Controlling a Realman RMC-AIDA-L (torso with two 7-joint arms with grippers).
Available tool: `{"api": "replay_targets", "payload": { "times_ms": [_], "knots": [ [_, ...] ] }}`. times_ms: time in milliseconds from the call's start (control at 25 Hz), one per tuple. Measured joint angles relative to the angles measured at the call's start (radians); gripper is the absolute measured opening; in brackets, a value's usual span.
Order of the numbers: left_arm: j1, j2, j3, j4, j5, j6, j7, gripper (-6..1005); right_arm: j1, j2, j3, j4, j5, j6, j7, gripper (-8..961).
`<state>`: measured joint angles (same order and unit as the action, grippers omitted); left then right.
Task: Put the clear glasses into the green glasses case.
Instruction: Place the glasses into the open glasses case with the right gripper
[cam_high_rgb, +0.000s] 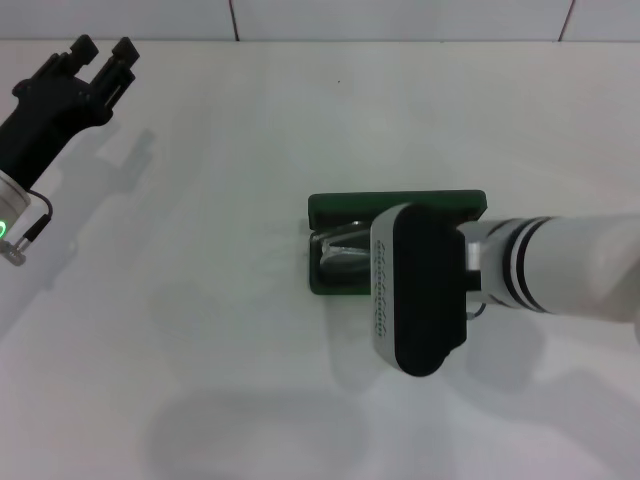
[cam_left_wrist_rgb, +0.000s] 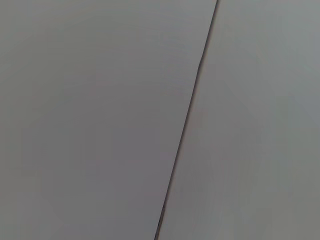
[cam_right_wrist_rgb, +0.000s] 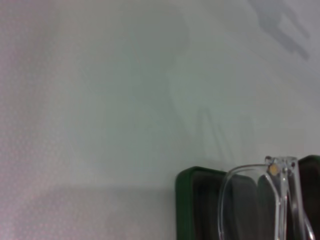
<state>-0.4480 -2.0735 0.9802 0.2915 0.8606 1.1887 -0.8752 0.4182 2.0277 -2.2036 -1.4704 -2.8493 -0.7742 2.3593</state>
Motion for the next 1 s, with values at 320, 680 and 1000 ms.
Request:
{"api": "replay_targets", "payload": {
  "times_ms": [320, 680, 1000],
  "knots": [
    [0.0, -0.003, 0.0, 0.0, 0.012, 0.0, -0.003, 597, -0.035, 0.0, -0.018, 0.012, -0.025, 0.065, 0.001, 6],
    [-0.011, -0.004, 0.0, -0.003, 0.022, 0.0, -0.004, 598, -0.036, 0.0, -0.032, 0.009, -0.119, 0.059, 0.132, 6],
    [-0.023, -0.004, 0.0, -0.008, 0.027, 0.0, -0.004, 598, -0.027, 0.0, -0.037, -0.02, -0.133, -0.003, 0.192, 7]
  ]
}}
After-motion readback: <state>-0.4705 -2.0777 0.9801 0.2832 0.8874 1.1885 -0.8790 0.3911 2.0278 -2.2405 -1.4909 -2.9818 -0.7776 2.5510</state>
